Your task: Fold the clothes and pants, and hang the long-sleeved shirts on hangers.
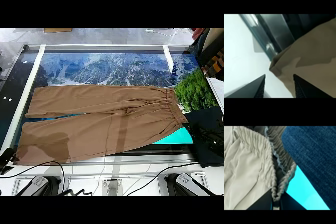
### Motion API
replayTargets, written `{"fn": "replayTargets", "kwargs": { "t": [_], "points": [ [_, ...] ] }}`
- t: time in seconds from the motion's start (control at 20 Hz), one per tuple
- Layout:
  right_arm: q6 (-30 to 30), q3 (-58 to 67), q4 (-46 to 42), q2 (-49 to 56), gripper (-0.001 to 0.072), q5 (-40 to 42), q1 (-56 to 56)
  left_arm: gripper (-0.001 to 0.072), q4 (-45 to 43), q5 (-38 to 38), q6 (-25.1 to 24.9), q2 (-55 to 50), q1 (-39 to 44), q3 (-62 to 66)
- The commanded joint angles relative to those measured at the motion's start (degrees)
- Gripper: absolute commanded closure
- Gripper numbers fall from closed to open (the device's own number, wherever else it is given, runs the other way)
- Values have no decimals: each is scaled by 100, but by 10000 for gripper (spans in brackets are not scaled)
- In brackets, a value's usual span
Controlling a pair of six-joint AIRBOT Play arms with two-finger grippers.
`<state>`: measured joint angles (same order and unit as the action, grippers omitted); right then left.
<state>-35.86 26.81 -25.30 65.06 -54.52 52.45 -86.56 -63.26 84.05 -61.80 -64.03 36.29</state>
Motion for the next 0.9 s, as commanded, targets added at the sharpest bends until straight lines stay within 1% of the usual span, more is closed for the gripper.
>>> {"fn": "replayTargets", "kwargs": {
  "t": [0.0,0.05,0.1,0.15,0.3,0.35,0.45,0.5,0.55,0.65,0.7,0.75,0.85],
  "points": [
    [-11,4,0,0,675,-2,0,293,186,308,-2,-66,-4,-44],
    [-11,4,0,0,675,-2,0,296,282,306,-4,-133,-4,-50],
    [-11,4,0,0,675,-13,0,321,354,295,-4,-212,0,-70],
    [-11,4,0,0,675,-39,0,396,376,262,-4,-275,11,-101],
    [-13,4,0,0,675,-138,0,663,402,271,-4,-232,13,-125],
    [-13,4,-2,0,675,-170,0,694,417,291,-4,-164,13,-122],
    [-52,9,-2,0,676,-299,0,694,417,358,-11,28,13,-122],
    [-74,17,-2,-4,676,-442,0,694,520,424,-164,146,13,-120],
    [-90,22,0,-20,676,-568,2,694,817,492,-562,243,13,-105],
    [-295,22,-13,-188,677,-750,2,694,1871,553,-1434,356,13,22],
    [-452,22,-70,-361,678,-807,0,695,2507,570,-1753,372,13,127],
    [-625,44,-188,-566,678,-848,0,696,3086,603,-1952,372,13,247],
    [-1163,190,-778,-1091,678,-892,0,696,3995,697,-2153,372,20,492]
  ]
}}
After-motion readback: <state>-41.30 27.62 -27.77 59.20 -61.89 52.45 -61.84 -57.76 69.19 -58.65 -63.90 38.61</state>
